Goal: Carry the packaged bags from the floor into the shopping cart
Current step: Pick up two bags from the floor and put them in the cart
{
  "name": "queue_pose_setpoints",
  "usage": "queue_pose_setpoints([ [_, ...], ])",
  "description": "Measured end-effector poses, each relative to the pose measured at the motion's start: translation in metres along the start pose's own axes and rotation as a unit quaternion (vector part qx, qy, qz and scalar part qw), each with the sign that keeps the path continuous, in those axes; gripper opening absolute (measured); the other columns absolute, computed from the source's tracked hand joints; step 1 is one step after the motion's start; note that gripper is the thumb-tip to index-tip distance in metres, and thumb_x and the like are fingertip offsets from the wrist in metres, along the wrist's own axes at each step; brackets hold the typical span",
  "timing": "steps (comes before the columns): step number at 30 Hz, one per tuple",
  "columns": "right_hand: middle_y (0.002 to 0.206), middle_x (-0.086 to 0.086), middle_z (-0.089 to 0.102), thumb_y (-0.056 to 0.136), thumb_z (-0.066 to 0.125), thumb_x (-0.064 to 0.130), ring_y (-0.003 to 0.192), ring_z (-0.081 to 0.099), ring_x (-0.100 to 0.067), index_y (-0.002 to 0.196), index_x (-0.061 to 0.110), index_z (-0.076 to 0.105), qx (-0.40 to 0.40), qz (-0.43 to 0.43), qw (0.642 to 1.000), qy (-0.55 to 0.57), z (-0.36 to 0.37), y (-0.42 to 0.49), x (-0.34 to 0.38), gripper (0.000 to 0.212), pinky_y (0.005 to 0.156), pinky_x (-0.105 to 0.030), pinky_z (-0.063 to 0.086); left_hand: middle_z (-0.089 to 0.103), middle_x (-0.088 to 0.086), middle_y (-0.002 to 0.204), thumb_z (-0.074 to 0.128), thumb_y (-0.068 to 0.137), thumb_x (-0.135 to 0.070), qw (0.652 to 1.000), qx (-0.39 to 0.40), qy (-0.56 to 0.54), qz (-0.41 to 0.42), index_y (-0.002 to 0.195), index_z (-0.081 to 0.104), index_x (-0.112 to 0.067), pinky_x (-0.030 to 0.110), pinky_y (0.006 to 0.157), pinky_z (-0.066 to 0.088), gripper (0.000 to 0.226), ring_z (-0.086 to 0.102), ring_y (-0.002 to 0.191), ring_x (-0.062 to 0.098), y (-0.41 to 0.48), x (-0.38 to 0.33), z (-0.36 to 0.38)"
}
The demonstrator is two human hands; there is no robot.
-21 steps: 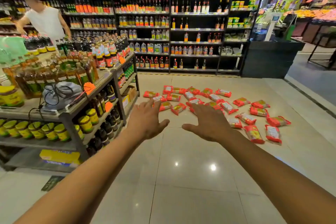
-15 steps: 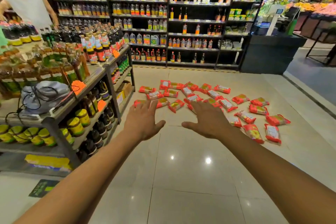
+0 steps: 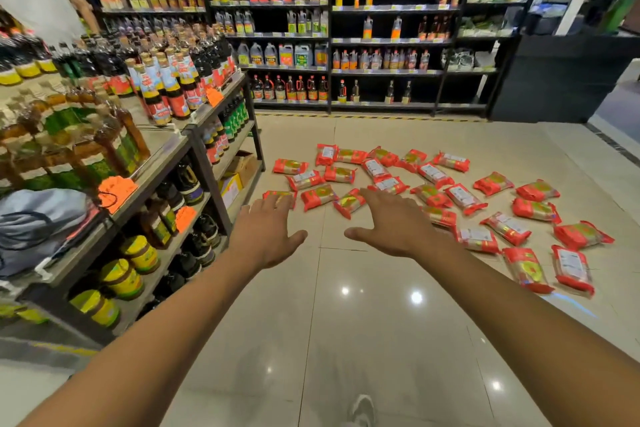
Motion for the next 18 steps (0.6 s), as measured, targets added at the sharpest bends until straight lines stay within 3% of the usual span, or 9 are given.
queue_pose_setpoints([
  [8, 0.165, -0.004, 0.031, 0.089, 0.053, 0.073, 0.148, 0.034, -0.03, 0.161, 0.025, 0.02, 0.023, -0.053, 0.998, 0.017, -0.009, 0.203, -0.034, 0.093, 0.115, -0.048, 0.032, 0.025, 0.01, 0.167, 0.044, 0.097, -0.067, 0.998, 0.032, 0.038, -0.034, 0.161, 0.019, -0.019, 0.048, 0.119, 0.031, 0.084, 0.032, 0.149, 0.032, 0.171, 0.036, 0.0],
  [18, 0.162, -0.009, 0.034, 0.091, 0.052, 0.071, 0.146, 0.036, -0.032, 0.16, 0.022, 0.022, 0.056, -0.085, 0.995, -0.014, -0.004, 0.416, -0.044, 0.09, 0.116, -0.05, 0.032, 0.03, 0.009, 0.164, 0.045, 0.097, -0.067, 0.997, 0.053, 0.019, -0.05, 0.161, 0.02, -0.017, 0.047, 0.117, 0.033, 0.085, 0.036, 0.145, 0.032, 0.352, 0.1, 0.034],
])
Point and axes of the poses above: each hand's wrist, its own y-axis towards the middle knuckle, its own z-axis out of the palm, x = y × z, the point moved 6 cm from there along y, towards the middle knuckle
